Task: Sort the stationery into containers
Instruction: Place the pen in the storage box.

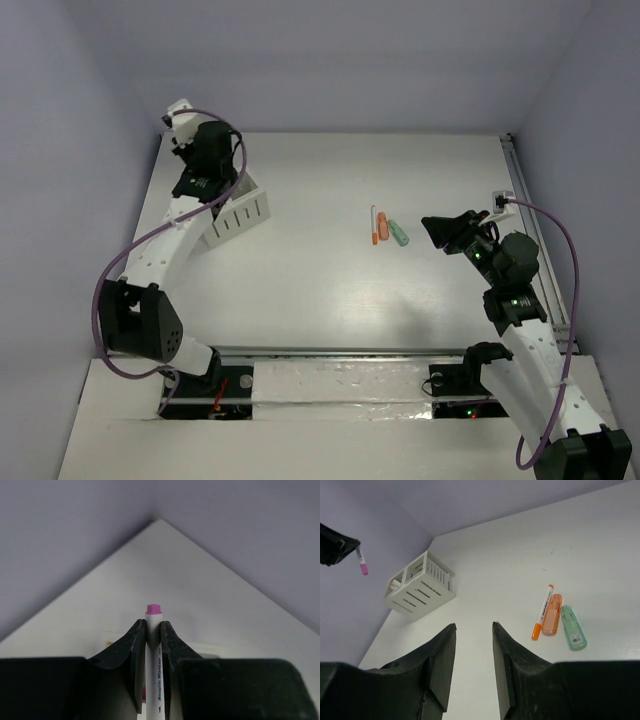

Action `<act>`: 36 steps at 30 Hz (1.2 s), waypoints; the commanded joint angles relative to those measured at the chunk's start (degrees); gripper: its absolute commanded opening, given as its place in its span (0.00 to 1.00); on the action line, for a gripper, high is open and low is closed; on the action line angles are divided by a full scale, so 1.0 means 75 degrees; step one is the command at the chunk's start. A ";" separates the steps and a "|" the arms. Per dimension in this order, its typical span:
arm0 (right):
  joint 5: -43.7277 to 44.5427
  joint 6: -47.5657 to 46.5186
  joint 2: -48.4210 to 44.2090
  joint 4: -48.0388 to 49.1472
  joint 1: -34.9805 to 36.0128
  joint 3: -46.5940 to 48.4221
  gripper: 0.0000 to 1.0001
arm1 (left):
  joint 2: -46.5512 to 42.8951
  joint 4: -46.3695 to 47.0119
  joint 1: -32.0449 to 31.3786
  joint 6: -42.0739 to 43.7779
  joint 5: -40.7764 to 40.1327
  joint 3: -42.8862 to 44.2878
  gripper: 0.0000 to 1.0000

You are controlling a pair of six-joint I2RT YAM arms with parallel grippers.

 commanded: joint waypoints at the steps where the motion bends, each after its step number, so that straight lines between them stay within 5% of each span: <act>1: -0.0058 0.0036 -0.0074 0.0343 -0.0017 0.0071 0.41 | -0.0266 0.0642 0.0420 0.0757 -0.0833 -0.0673 0.00; 16: -0.0081 0.0001 -0.0156 0.0320 -0.0017 0.0083 0.41 | 0.0576 0.4099 0.0667 0.2961 -0.2627 -0.1798 0.00; 36: -0.0034 0.0142 -0.0391 0.0800 -0.0017 -0.0245 0.40 | 0.2088 0.6329 0.0280 0.4568 -0.3330 -0.1927 0.00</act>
